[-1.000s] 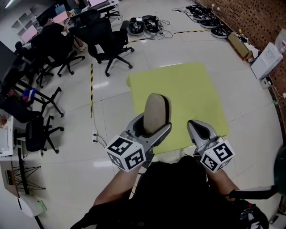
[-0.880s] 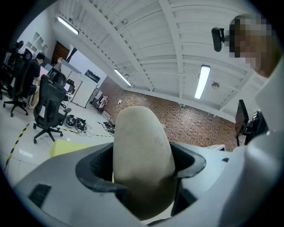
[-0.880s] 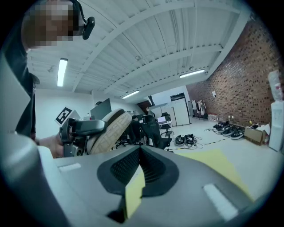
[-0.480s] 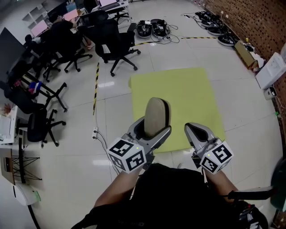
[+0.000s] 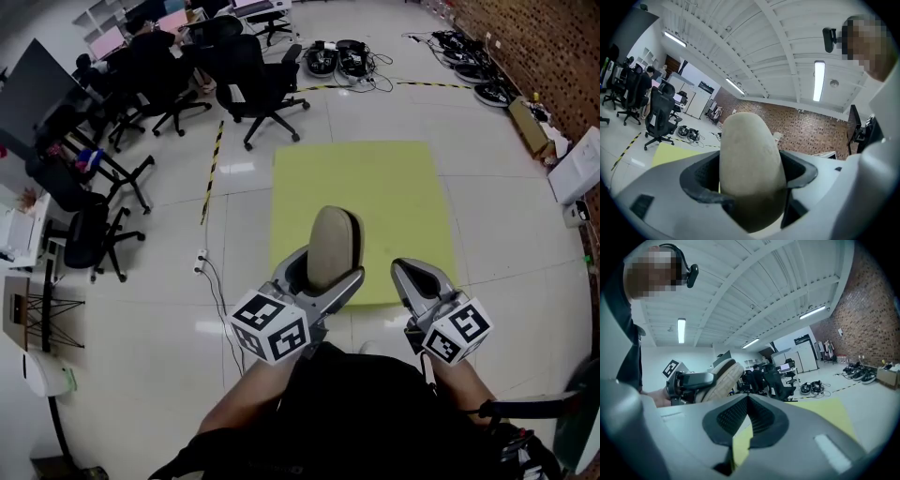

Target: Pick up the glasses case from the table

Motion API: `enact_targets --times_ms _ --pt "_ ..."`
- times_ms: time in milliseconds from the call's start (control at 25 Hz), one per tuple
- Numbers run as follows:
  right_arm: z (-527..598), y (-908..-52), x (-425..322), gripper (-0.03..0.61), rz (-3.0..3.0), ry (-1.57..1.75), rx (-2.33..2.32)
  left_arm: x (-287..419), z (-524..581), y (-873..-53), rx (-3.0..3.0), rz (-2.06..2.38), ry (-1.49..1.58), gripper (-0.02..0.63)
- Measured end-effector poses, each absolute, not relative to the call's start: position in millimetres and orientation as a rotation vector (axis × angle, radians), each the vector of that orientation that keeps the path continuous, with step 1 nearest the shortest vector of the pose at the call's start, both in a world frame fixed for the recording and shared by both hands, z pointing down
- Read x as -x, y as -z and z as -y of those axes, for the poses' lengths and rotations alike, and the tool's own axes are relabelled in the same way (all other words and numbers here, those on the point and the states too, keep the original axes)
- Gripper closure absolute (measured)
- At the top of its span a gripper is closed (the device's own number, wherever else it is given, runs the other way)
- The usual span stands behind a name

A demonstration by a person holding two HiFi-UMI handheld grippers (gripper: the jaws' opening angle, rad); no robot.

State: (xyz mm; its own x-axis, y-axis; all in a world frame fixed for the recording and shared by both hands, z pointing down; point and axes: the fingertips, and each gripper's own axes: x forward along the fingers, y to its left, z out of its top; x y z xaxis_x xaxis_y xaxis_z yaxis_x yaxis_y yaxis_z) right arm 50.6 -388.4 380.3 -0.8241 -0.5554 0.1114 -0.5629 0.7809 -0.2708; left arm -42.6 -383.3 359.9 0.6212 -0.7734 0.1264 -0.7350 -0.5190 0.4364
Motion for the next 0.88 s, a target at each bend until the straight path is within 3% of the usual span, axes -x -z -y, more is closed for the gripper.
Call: enact_targets --times_ms 880 --pt "358.4 -373.9 -86.5 0.578 3.021 -0.45 -0.747 8.4 346.0 -359.4 -2.344 1.333 0.058 0.227"
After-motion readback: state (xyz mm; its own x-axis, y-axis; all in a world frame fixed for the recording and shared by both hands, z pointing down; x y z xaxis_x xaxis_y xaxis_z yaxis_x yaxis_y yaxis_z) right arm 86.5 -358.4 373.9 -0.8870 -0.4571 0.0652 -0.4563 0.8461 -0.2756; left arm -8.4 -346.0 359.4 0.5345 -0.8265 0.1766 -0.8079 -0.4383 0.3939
